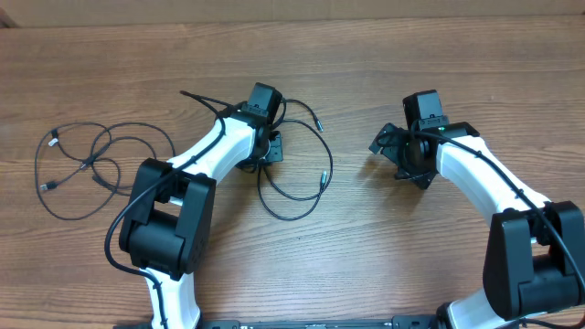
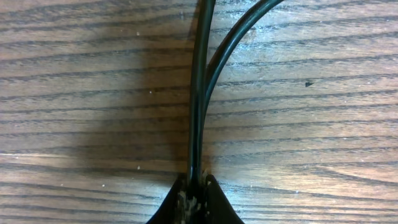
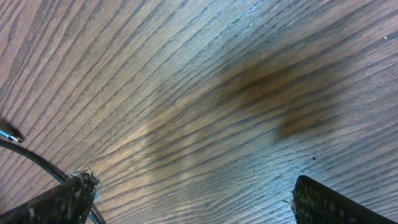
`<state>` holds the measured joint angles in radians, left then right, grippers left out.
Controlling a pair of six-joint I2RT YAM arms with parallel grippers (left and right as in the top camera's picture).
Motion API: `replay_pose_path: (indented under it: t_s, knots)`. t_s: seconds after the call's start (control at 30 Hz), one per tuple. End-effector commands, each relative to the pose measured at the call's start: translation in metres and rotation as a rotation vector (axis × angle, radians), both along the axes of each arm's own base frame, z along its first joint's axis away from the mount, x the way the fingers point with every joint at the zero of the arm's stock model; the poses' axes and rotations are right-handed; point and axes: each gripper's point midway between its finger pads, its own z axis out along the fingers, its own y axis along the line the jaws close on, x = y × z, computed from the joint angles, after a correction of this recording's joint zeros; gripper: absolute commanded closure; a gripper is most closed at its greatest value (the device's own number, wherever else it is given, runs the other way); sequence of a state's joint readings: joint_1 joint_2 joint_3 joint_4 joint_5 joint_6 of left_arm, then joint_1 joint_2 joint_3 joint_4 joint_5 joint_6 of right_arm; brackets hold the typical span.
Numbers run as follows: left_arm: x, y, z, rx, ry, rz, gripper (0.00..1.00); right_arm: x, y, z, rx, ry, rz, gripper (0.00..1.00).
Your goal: Untangle cables
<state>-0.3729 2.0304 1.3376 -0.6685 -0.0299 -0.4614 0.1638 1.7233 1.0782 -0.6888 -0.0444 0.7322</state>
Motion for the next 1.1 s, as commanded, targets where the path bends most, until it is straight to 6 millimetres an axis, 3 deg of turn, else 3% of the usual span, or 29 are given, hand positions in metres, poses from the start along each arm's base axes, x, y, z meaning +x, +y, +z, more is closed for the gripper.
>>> replay_pose_path:
  t_s: [0.0, 0.3, 0.4, 0.43, 0.5, 0.53, 0.6, 0.67, 0.7, 0.77, 0.83, 0.9, 1.0, 1.07]
  knots:
    - [-0.0263, 0.0011, -0.0396, 0.002, 0.131, -0.021, 0.96, 0.0064, -0.0019, 0.0107, -0.004, -0.038, -0.002, 0.0]
    - [-0.026, 0.0008, -0.0396, 0.001, 0.13, -0.021, 0.96, 0.0064, -0.0019, 0.0107, -0.004, -0.038, -0.002, 0.0]
    - [-0.026, 0.0007, -0.0396, 0.001, 0.13, -0.021, 0.75, 0.0064, -0.0019, 0.0107, -0.004, -0.038, -0.002, 0.0]
    - [-0.0258, 0.0008, -0.0396, 0.001, 0.129, -0.02, 0.54, 0.0064, -0.0019, 0.0107, -0.004, -0.038, -0.002, 0.0]
    - [-0.0257, 0.0008, -0.0396, 0.001, 0.129, -0.021, 0.29, 0.0064, -0.0019, 0.0107, -0.004, -0.038, -0.002, 0.0]
    - [-0.0258, 0.0008, -0.0396, 0.001, 0.129, -0.021, 0.21, 0.0064, -0.0019, 0.0107, -0.004, -0.038, -0.002, 0.0]
    - [-0.0258, 0.0008, -0.0396, 0.001, 0.129, -0.021, 0.21, 0.0064, -0.0019, 0.0107, -0.004, -0.038, -0.002, 0.0]
    - [-0.0258, 0.0005, -0.0396, -0.001, 0.129, -0.021, 0.03, 0.0064, -0.0019, 0.0107, -0.004, -0.038, -0.002, 0.0]
    - [-0.0257, 0.0004, -0.0395, -0.001, 0.129, -0.021, 0.03, 0.0064, -0.0019, 0.0107, -0.004, -0.038, -0.002, 0.0]
    - [-0.0251, 0.0004, -0.0394, -0.001, 0.127, -0.02, 0.23, 0.0064, -0.0019, 0.0107, -0.004, -0.038, -0.002, 0.0]
    - [-0.0251, 0.0005, -0.0394, -0.001, 0.127, -0.02, 0.67, 0.0064, -0.0019, 0.0107, -0.004, -0.038, -0.002, 0.0]
    - [-0.0259, 0.0008, -0.0395, 0.0, 0.129, -0.02, 0.95, 0.0064, -0.0019, 0.0107, -0.004, -0.038, -0.002, 0.0]
    - [-0.0258, 0.0005, -0.0396, -0.001, 0.129, -0.02, 0.96, 0.0064, -0.0019, 0.0107, -0.004, -0.038, -0.002, 0.0]
    - [-0.0259, -0.0001, -0.0395, -0.005, 0.13, -0.021, 0.88, 0.0064, -0.0019, 0.0107, -0.004, -0.038, -0.002, 0.0]
